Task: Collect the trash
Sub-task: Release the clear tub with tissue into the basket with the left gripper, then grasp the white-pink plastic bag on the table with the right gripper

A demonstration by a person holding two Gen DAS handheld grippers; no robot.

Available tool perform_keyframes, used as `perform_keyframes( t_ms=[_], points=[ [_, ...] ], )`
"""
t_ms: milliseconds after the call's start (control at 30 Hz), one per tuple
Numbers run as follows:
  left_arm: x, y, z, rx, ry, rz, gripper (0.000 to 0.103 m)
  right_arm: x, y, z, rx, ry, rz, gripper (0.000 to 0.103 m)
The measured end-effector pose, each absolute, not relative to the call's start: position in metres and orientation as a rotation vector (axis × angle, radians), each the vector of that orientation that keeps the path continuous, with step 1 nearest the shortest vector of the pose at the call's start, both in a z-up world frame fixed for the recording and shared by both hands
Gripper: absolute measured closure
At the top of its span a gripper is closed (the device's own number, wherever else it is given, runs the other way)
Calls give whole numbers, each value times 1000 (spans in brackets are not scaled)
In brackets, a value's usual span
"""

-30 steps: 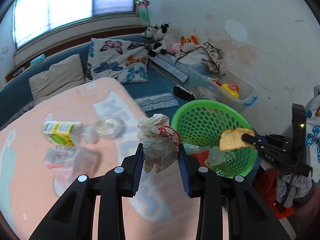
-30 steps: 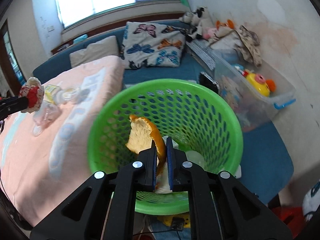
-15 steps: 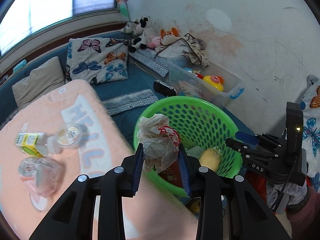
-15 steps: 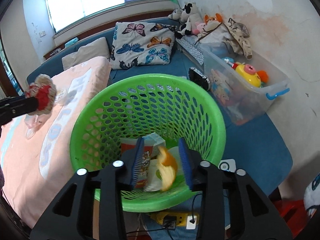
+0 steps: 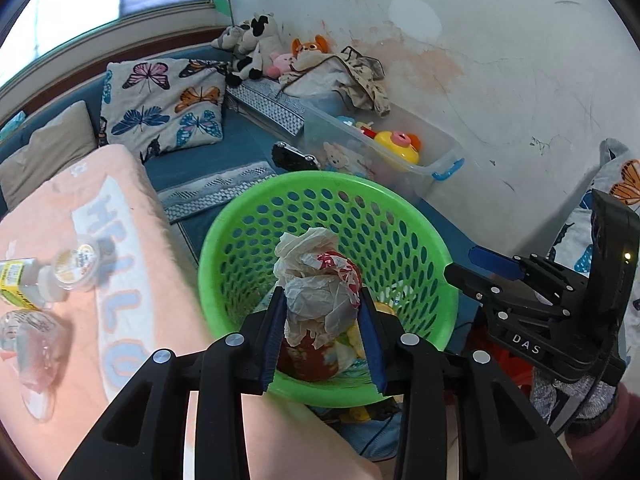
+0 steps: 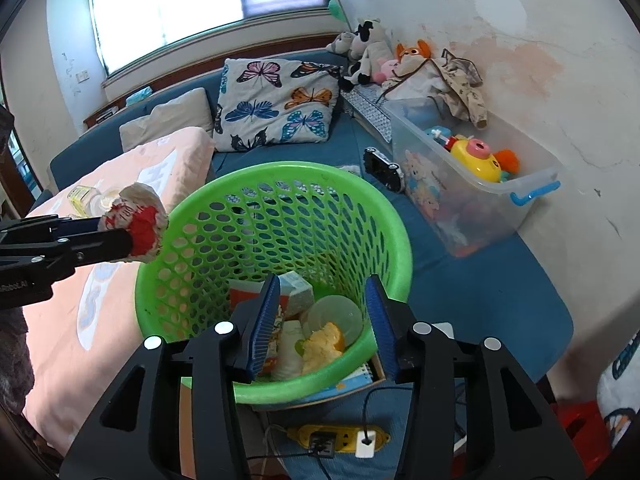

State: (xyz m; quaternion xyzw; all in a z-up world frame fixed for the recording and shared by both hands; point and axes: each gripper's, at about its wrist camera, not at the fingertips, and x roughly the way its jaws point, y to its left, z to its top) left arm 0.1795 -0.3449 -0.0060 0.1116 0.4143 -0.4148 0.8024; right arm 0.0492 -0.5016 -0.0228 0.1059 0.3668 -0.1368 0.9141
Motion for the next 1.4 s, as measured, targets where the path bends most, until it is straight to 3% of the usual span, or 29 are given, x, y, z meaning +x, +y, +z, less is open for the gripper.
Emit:
perform_keyframes(
  t_ms=[200, 300, 333, 467, 900, 1400],
  points=[
    [177, -355, -13, 239, 903, -902, 65, 41, -504, -22, 225, 750, -288, 56],
    [174, -357, -14, 236, 901, -907, 55, 39, -503, -21, 227, 745, -288, 55],
    [173, -358, -14, 236, 900, -908, 48, 39, -504, -21, 228, 745, -288, 55],
    [172, -355, -12, 233, 894, -915, 42, 39, -504, -22, 230, 746, -283, 55],
    [184, -287, 9, 221, 837, -779, 41, 49, -471, -9, 200, 730, -202, 52],
    [240, -132, 21, 115, 818, -484, 40, 92, -377, 30, 126, 697, 4, 48]
  ],
)
